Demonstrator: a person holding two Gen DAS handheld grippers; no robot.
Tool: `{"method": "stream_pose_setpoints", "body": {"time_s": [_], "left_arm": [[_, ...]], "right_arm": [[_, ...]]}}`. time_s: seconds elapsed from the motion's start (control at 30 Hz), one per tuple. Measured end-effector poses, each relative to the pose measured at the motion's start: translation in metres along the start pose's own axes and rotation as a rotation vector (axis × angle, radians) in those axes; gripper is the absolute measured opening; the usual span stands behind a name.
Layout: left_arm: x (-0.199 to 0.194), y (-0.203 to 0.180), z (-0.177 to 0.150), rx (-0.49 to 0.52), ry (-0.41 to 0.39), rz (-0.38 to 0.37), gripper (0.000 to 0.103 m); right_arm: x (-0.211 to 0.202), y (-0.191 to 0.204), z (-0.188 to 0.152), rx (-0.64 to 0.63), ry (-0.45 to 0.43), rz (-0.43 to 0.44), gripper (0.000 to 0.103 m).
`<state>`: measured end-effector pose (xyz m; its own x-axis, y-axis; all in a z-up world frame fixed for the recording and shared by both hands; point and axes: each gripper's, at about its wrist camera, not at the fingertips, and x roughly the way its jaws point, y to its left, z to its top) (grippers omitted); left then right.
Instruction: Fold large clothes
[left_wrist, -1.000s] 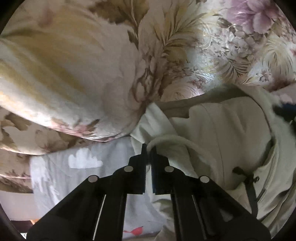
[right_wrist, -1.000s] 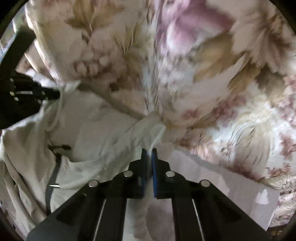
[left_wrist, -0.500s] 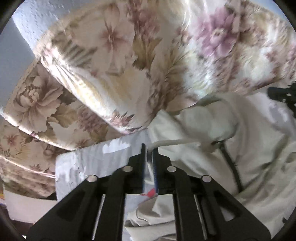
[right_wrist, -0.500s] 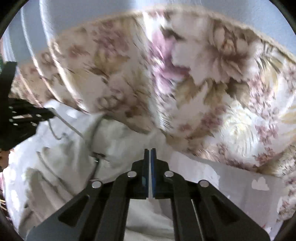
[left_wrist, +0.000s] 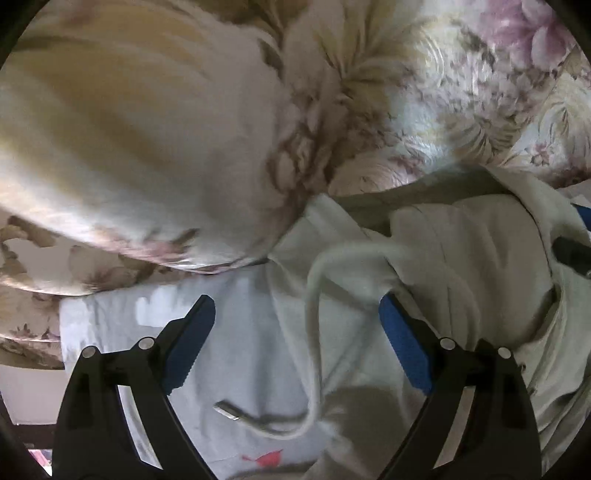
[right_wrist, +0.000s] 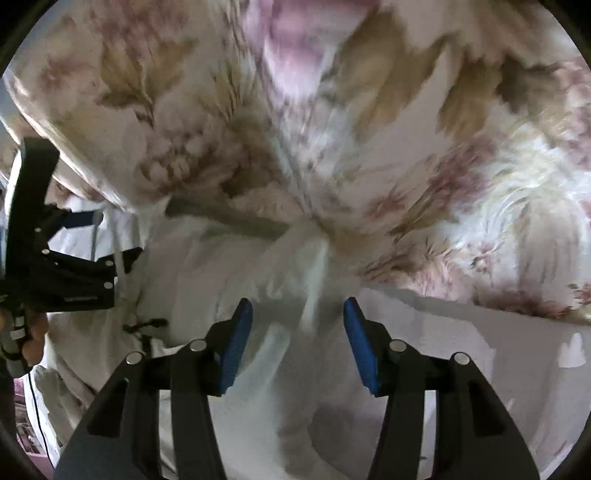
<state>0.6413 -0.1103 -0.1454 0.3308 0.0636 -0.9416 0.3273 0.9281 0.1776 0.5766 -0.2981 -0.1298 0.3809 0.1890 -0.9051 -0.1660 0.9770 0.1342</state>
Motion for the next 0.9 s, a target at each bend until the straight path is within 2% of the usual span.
{"method": "stream_pose_setpoints", "body": {"time_s": [0.03, 0.07, 0.1, 0.13, 0.17, 0.27, 0.37, 0.5, 0.6, 0.67, 0.77, 0.87, 0.9], "left_arm": [[-0.001, -0.001, 0.000, -0.001, -0.012, -0.009, 0.080], [-0.003, -0.001, 0.001, 0.002, -0.007, -0.075, 0.067], [-0.007, -0.006, 0.000, 0.004, 0.006, -0.157, 0.022], [-0.010, -0.011, 0.000, 0.016, 0.011, -0.156, 0.002], [-0.011, -0.017, 0.000, 0.045, 0.006, -0.117, 0.002], [-0.012, -0.032, -0.001, 0.105, -0.010, -0.055, 0.001], [-0.027, -0.021, -0.001, 0.062, -0.066, -0.058, 0.001], [-0.067, -0.004, -0.009, 0.006, -0.149, -0.066, 0.001], [-0.108, -0.004, -0.029, 0.035, -0.227, -0.080, 0.001], [-0.134, -0.005, -0.043, 0.047, -0.283, -0.060, 0.001], [-0.183, -0.002, -0.077, 0.040, -0.385, -0.096, 0.001], [-0.230, 0.003, -0.137, 0.067, -0.468, -0.165, 0.001], [-0.244, 0.001, -0.168, 0.095, -0.484, -0.195, 0.001]], "right_arm": [[0.002, 0.003, 0.001, -0.013, -0.003, 0.000, 0.050], [0.003, 0.007, 0.001, -0.025, -0.014, 0.007, 0.045], [0.004, 0.012, 0.001, -0.052, -0.022, 0.021, 0.021], [0.005, 0.016, 0.002, -0.072, -0.026, 0.004, 0.012], [0.006, 0.019, 0.002, -0.088, -0.031, -0.015, 0.006], [-0.004, 0.021, 0.001, -0.101, -0.083, -0.005, 0.003], [-0.031, 0.013, 0.000, -0.079, -0.176, 0.059, 0.002], [-0.060, 0.013, -0.004, -0.091, -0.243, 0.109, 0.001], [-0.087, 0.019, -0.013, -0.114, -0.304, 0.152, 0.001], [-0.106, 0.024, -0.020, -0.126, -0.341, 0.178, 0.001], [-0.149, 0.036, -0.044, -0.180, -0.411, 0.234, 0.001], [-0.195, 0.045, -0.084, -0.243, -0.484, 0.294, 0.001], [-0.211, 0.048, -0.104, -0.265, -0.499, 0.322, 0.001]]}}
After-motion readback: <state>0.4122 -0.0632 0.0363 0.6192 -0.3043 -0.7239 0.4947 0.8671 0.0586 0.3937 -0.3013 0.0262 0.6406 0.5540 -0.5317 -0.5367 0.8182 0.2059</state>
